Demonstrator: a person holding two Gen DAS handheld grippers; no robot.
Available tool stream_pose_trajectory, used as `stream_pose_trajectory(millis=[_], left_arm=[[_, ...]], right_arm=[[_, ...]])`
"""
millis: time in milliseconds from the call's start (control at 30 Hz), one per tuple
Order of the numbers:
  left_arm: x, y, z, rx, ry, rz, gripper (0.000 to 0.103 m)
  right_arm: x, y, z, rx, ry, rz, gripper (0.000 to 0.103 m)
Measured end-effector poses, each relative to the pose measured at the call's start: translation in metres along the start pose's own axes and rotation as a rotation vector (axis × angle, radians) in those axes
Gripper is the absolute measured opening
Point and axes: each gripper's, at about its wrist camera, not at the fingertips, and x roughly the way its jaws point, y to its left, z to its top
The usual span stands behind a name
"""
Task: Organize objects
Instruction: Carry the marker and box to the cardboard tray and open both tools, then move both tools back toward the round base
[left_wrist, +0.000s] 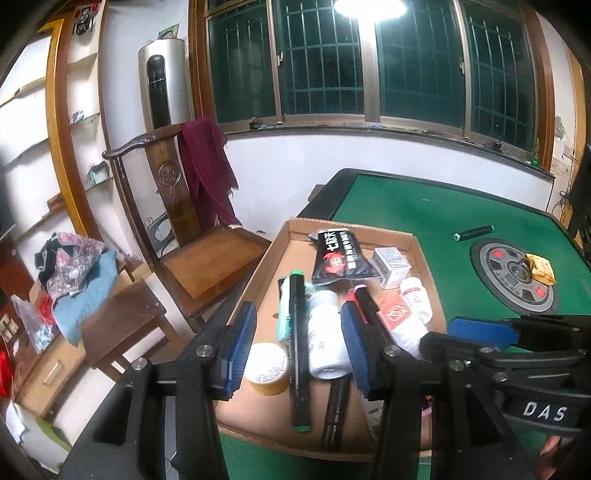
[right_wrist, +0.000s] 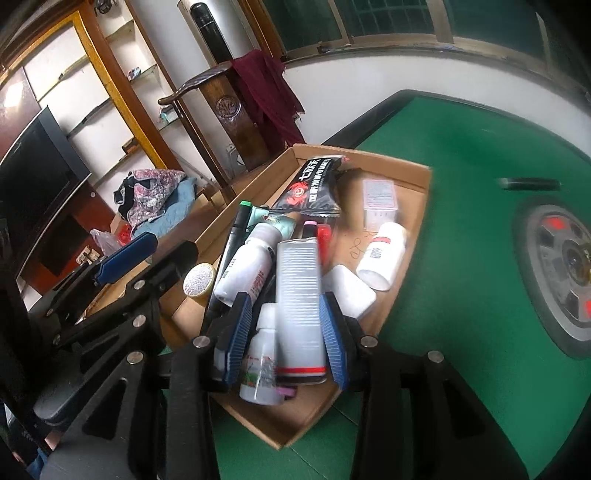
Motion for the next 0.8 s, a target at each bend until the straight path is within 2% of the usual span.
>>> stream_pose_trajectory(millis=[167,267,367,467,500,667,800], left_arm=[[-0.008,-0.024,0.008,0.042,-0.005,-0.048,0.042],[-0.011,-0.048,0.013,0.089,-0.008,-0.098,0.046],[-0.011,-0.073,0.018,0.112,-0.005,-0.125,0.047],[-0.006,-0.098,0.025,0.129,0.029,-0.187,0.047],[-0.004,-0.108,0.027,0.145,0.040,-0.211,0.047],[0.016,-0.175,0.054,0.270,0.049,-0.304,0.047],[0.064,-0.232,0.091,0.347,0.103,-0.416,0.048]], right_arm=[[-0.026,-0.027,-0.010,0.030,-0.030,-0.023,0.039],[-0.047,-0.062,-0.018,0.074,-0.061,-0.073,0.048],[-0.062,-0.103,-0.023,0.138,-0.067,-0.112,0.049],[-0.084,-0.141,-0.029,0.238,-0.110,-0.073,0.049],[-0.093,-0.156,-0.031,0.263,-0.124,-0.088,0.049],[-0.129,-0.222,-0.040,0.385,-0.197,-0.149,0.049],[-0.158,-0.275,-0.053,0.556,-0.273,-0.150,0.049]])
